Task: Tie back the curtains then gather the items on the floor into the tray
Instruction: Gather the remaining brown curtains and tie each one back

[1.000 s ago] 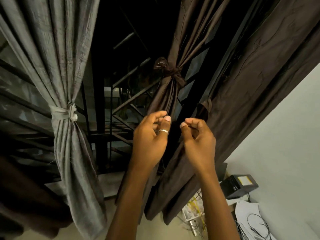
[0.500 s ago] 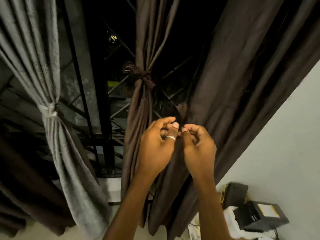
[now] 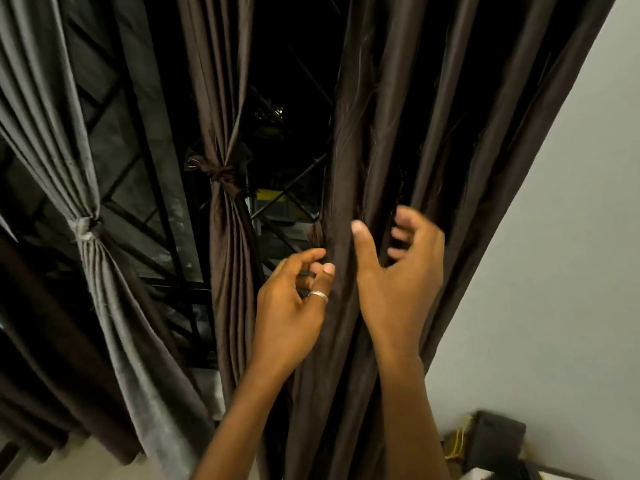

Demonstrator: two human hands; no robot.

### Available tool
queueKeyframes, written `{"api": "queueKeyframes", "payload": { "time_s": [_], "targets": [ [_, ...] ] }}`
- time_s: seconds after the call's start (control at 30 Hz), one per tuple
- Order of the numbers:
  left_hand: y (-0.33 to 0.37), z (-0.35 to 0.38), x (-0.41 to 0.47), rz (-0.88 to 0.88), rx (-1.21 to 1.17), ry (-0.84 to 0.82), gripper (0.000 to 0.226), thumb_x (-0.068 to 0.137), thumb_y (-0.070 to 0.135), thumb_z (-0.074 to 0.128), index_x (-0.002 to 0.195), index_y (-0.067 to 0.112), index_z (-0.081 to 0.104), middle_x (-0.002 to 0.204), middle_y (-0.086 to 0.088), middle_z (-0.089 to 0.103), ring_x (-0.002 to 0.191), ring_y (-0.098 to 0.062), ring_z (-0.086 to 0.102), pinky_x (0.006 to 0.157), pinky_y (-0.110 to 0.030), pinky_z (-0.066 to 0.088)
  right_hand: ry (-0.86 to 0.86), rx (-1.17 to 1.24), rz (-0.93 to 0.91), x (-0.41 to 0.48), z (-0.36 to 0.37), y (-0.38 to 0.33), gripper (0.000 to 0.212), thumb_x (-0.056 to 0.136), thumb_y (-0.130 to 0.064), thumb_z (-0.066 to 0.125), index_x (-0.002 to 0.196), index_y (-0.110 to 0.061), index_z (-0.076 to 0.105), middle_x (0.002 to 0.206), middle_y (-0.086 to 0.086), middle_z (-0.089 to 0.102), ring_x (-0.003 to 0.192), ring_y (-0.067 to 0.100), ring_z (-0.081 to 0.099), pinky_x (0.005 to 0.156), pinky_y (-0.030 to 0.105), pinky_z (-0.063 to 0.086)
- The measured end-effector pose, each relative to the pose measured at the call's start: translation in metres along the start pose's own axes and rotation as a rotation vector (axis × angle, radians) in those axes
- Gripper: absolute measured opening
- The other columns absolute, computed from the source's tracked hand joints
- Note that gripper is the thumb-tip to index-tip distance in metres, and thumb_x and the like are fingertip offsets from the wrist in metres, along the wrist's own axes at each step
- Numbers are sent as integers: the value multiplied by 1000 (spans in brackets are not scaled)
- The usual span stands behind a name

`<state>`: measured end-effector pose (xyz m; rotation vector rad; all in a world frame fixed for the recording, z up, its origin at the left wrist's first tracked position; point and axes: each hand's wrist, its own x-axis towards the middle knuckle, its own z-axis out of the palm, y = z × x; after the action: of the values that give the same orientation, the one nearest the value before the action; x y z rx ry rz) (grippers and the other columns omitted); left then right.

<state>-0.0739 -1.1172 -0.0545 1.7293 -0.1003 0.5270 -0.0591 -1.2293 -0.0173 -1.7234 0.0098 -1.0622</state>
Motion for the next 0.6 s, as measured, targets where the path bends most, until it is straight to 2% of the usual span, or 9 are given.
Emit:
{"api": "queueKeyframes", "payload": {
  "time_s": [0.07,0.13,0.2,0.3,0.4,0.47,0.53,0.6],
  "targets": [
    [2,2,-1,-6,-1,9,27,97,37,60,124,32,64,104,11,67,90,-4,67,75,-35,61,-34,-22,-69,20,7,-13,56,88,-45,76,133,-19,54,128,-6,54,113,5,56,88,21,51],
    [2,4,-1,-4,5,24,27,98,37,60,123,31,64,103,10,67,88,-5,67,75,-35,61,-55,-73,-119,34,19,-20,59,89,-47,73,135,-18,52,129,-6,54,111,5,56,83,19,50],
    [2,5,0,-1,13,33,28,98,37,60,125,29,65,103,9,67,86,-6,67,72,-31,59,-71,-142,-158,36,31,-15,50,93,-43,70,132,-16,54,123,-3,58,103,8,59,77,18,47],
    [0,3,2,24,31,38,30,98,35,60,126,27,65,104,10,67,89,-3,66,71,-18,55,-79,-241,-183,19,41,13,26,98,-29,64,117,-11,63,102,3,65,84,15,62,67,22,40],
    [-5,-2,6,41,34,71,28,99,33,59,125,28,65,108,12,65,95,2,64,73,-9,50,-165,-263,-140,-13,47,46,13,99,-22,62,103,-9,66,89,2,62,70,10,53,61,22,36],
    [-10,-5,8,41,30,78,28,100,31,59,126,26,65,111,13,63,99,4,64,75,-8,50,-227,-228,-94,-32,49,63,11,99,-20,63,103,-11,68,91,-1,63,71,8,55,60,25,43],
    [-15,-8,9,47,32,56,31,99,31,59,129,24,65,114,12,63,102,5,63,77,-8,51,-248,-190,-65,-47,50,70,16,100,-23,62,109,-14,71,98,-4,65,79,8,63,65,32,55],
    [-16,-11,10,30,44,21,44,93,44,61,133,26,62,119,14,62,106,6,62,82,-12,54,-307,-129,-44,-61,53,66,24,99,-32,57,112,-19,71,103,-6,67,87,8,67,72,36,58]
  ]
}}
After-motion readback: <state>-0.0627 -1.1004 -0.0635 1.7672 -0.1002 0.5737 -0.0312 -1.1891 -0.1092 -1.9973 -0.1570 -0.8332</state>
